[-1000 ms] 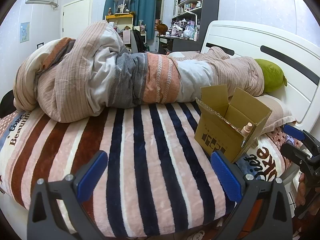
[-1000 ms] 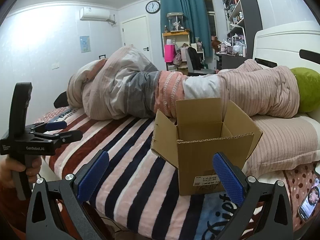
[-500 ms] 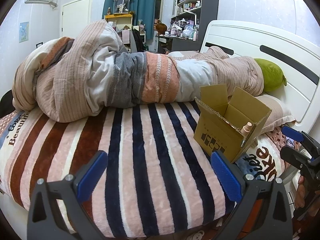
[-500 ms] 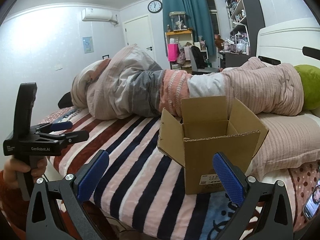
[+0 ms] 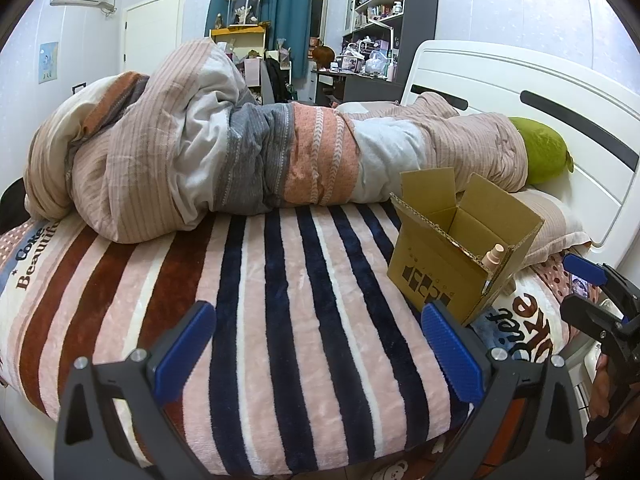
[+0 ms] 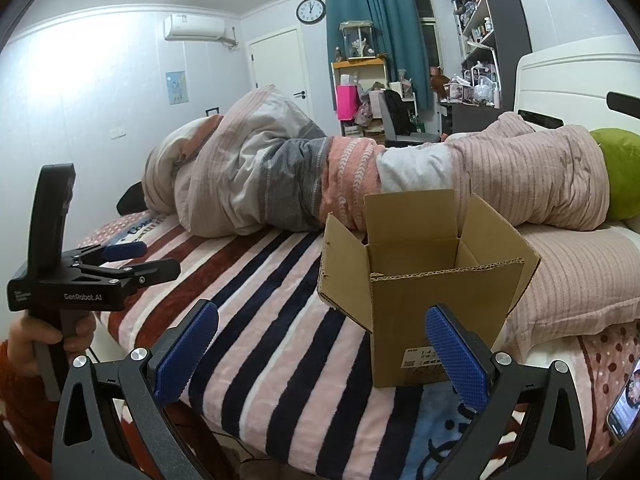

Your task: Organize rigid objects

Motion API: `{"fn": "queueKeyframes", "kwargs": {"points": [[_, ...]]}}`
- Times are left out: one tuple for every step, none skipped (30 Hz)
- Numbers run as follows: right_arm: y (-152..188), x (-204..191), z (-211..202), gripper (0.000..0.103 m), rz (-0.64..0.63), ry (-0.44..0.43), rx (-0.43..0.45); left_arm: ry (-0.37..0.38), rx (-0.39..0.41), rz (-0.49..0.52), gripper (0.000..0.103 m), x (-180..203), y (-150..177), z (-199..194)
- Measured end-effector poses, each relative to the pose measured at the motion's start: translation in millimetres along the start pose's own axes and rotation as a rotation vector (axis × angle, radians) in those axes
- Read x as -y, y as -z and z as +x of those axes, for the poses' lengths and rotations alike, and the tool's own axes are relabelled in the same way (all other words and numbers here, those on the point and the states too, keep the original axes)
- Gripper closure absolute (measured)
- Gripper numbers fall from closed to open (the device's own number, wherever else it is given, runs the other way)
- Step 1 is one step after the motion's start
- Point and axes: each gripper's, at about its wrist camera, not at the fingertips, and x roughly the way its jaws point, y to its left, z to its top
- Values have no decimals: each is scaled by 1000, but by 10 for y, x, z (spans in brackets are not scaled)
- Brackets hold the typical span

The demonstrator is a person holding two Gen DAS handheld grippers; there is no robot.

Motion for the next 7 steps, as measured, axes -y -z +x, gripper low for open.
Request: {"fn": "queueKeyframes", "kwargs": {"points": [[1,-2,0,0,0,0,0,1,0,-1,1,1,1,2],[4,-6,0,0,0,0,0,0,-1,1,1,2,1,4],[4,-7,-1,0,1,-1,0,-1,-1,2,1,0,0,-1],[-1,0,0,0,2,-1,0,0,0,2,1,2,4,-4],[-2,1,-1,0,2,-2,0,0,-1,1,1,1,-2,-1],[3,-12,-2,0,1,-4,0,1,-3,0,1,5,0,4],[7,-22,2,0,1,-4,0,-1,-4,-1,1,10,2,7]]}}
